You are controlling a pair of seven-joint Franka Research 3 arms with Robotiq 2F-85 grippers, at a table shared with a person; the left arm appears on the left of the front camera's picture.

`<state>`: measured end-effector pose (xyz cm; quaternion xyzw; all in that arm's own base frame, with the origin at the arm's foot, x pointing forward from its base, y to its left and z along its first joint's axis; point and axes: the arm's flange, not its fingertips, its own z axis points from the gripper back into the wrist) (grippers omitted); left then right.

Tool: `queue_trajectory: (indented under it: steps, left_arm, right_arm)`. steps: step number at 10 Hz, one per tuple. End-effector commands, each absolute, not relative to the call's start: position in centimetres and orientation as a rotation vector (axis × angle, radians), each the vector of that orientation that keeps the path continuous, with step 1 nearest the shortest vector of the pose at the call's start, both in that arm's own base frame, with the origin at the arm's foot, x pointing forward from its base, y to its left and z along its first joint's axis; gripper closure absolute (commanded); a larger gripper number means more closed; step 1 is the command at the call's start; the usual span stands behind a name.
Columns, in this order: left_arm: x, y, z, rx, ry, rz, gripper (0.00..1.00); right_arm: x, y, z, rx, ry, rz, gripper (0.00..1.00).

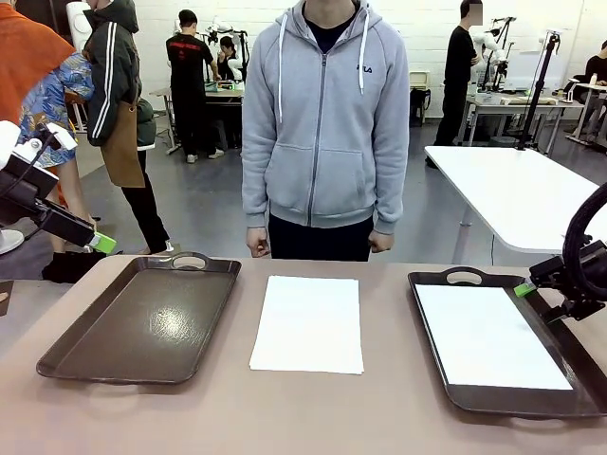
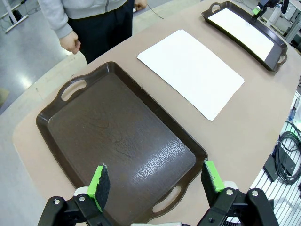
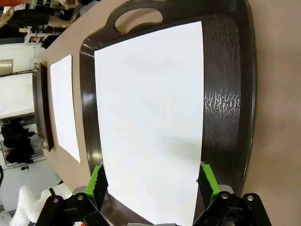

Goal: Sort the A4 documents.
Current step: Place the A4 Paper in the designated Handle tray, then receive the A4 Paper.

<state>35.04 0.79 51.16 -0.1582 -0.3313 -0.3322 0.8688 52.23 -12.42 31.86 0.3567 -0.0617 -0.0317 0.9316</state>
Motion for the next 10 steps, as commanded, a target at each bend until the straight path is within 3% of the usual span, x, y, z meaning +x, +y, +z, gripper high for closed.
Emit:
queue_trajectory:
  steps: [1,10]
  left_arm:
    - [35.05,0.83,51.1,-0.339,-0.693,-0.696,0.0]
    - [35.05,0.83,51.1,-0.339,-0.693,-0.696,0.0]
  right_arm:
    - [52.28,-12.4,31.9,0.729,-0.128,-0.063,0.0]
    - [52.28,-12.4,31.9,0.729,-0.128,-0.063,0.0]
